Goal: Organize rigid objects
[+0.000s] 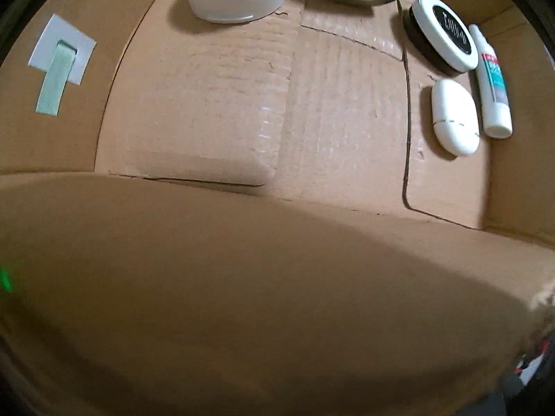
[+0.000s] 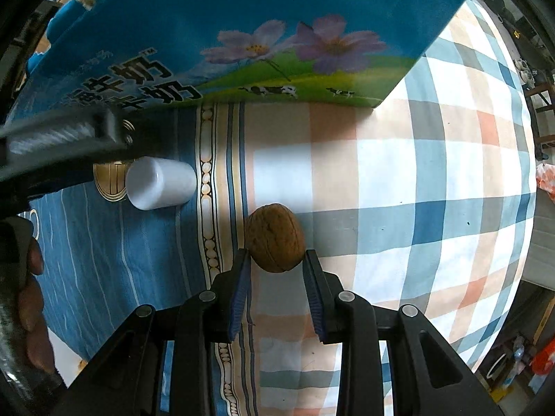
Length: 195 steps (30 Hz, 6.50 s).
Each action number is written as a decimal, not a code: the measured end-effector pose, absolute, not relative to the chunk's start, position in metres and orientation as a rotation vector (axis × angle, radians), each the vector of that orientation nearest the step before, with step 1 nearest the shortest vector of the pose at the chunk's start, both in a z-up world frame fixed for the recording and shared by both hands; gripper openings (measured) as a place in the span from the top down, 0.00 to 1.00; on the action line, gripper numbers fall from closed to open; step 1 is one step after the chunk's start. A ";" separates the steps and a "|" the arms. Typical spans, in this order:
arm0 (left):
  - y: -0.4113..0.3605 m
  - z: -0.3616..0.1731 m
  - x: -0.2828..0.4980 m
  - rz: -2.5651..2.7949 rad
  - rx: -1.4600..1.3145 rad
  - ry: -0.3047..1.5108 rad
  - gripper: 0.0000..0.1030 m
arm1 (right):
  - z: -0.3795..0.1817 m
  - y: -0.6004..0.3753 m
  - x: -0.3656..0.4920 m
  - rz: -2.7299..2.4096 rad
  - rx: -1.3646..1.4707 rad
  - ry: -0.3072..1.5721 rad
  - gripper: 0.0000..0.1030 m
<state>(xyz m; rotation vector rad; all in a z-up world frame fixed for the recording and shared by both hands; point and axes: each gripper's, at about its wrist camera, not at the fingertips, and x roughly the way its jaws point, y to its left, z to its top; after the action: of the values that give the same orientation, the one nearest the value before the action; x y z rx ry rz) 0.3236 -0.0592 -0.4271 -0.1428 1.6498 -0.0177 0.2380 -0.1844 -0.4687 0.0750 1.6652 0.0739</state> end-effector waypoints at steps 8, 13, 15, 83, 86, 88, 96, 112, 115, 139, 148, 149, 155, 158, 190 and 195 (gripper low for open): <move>-0.068 -0.423 0.282 -0.006 -0.040 1.630 0.38 | -0.473 -0.190 0.244 0.068 0.098 1.696 0.68; -0.072 -0.424 0.235 -0.003 0.019 1.639 0.38 | -0.478 -0.192 0.235 0.076 0.097 1.722 0.69; -0.075 -0.428 0.214 -0.008 0.024 1.657 0.38 | -0.481 -0.191 0.231 0.080 0.080 1.731 0.69; -0.064 -0.207 0.272 -0.088 -0.072 1.243 0.39 | -0.271 -0.173 0.265 0.180 0.168 1.386 0.59; -0.059 -0.202 0.289 -0.089 -0.068 1.226 0.57 | -0.267 -0.169 0.282 0.184 0.188 1.369 0.59; -0.054 -0.203 0.310 -0.083 -0.053 1.222 0.60 | -0.271 -0.168 0.301 0.190 0.196 1.369 0.59; -0.022 -0.283 0.395 -0.040 -0.115 1.348 0.64 | -0.338 -0.139 0.374 0.183 0.198 1.452 0.59; -0.003 -0.372 0.434 -0.009 -0.129 1.542 0.64 | -0.467 -0.104 0.427 0.146 0.102 1.733 0.59; -0.005 -0.374 0.430 -0.015 -0.132 1.549 0.64 | -0.474 -0.106 0.428 0.145 0.117 1.757 0.58; -0.010 -0.262 0.309 0.046 -0.032 1.252 0.10 | -0.341 -0.132 0.324 0.103 0.058 1.448 0.00; 0.013 -0.325 0.278 0.103 -0.072 1.405 0.10 | -0.421 -0.123 0.288 0.098 0.196 1.573 0.08; 0.016 -0.328 0.276 0.114 -0.066 1.415 0.10 | -0.428 -0.120 0.288 0.100 0.190 1.576 0.14; 0.024 -0.347 0.275 0.132 -0.079 1.443 0.10 | -0.462 -0.111 0.295 0.092 0.235 1.605 0.31; 0.028 -0.357 0.277 0.117 -0.105 1.479 0.10 | -0.474 -0.109 0.301 0.069 0.227 1.618 0.41; -0.037 -0.222 0.332 -0.059 -0.025 1.234 0.10 | -0.276 -0.164 0.305 0.164 0.173 1.367 0.68; -0.032 -0.238 0.373 -0.077 -0.059 1.259 0.10 | -0.277 -0.159 0.350 0.149 0.165 1.348 0.68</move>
<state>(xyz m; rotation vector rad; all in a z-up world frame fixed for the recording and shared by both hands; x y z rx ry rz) 0.3735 -0.0318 -0.2377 -0.0594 1.2594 -0.0765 0.3503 -0.1586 -0.2768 0.1651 1.3477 0.1489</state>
